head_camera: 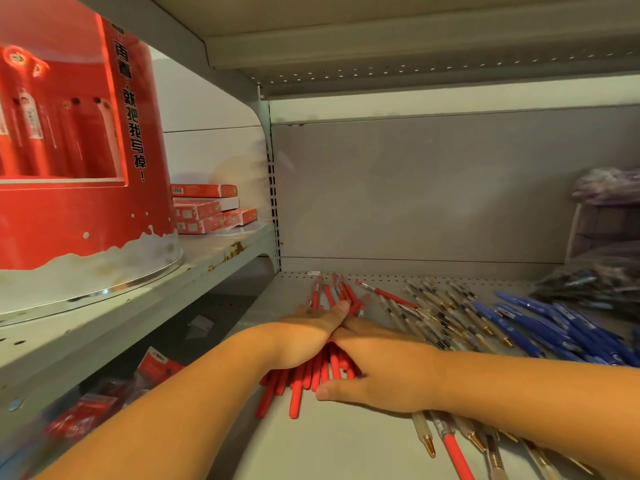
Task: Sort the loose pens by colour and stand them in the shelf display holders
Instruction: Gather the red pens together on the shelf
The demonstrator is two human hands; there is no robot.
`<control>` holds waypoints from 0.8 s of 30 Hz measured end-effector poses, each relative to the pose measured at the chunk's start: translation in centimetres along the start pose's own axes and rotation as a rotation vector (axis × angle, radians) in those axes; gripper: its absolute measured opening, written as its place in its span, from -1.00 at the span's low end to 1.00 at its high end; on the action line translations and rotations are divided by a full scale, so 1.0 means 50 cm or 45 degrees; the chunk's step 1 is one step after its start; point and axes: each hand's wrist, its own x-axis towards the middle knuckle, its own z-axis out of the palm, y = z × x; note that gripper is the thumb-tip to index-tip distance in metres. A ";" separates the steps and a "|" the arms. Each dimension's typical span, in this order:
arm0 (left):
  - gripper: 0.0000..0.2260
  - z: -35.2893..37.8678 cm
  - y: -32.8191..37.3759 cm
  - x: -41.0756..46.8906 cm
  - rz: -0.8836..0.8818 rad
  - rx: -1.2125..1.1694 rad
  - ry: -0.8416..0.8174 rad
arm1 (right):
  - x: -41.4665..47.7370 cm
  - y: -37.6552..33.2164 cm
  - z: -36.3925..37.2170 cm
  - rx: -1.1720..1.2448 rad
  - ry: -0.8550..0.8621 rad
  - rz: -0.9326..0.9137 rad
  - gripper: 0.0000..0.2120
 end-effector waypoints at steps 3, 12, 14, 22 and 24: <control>-0.40 0.003 0.007 -0.004 0.036 0.057 0.078 | 0.003 0.016 -0.018 0.008 0.047 -0.027 -0.71; -0.41 0.026 -0.003 -0.003 0.045 0.466 -0.027 | 0.074 0.134 -0.054 -0.266 -0.115 0.159 -0.35; -0.34 0.041 -0.009 -0.002 0.010 0.561 -0.001 | 0.084 0.140 -0.043 -0.252 -0.155 0.146 -0.45; -0.20 0.017 -0.004 0.005 0.007 0.260 -0.026 | 0.057 0.137 -0.040 -0.264 0.033 -0.109 -0.78; -0.30 0.015 -0.005 0.006 0.027 0.107 0.019 | 0.046 0.129 -0.040 -0.251 0.020 -0.156 -0.79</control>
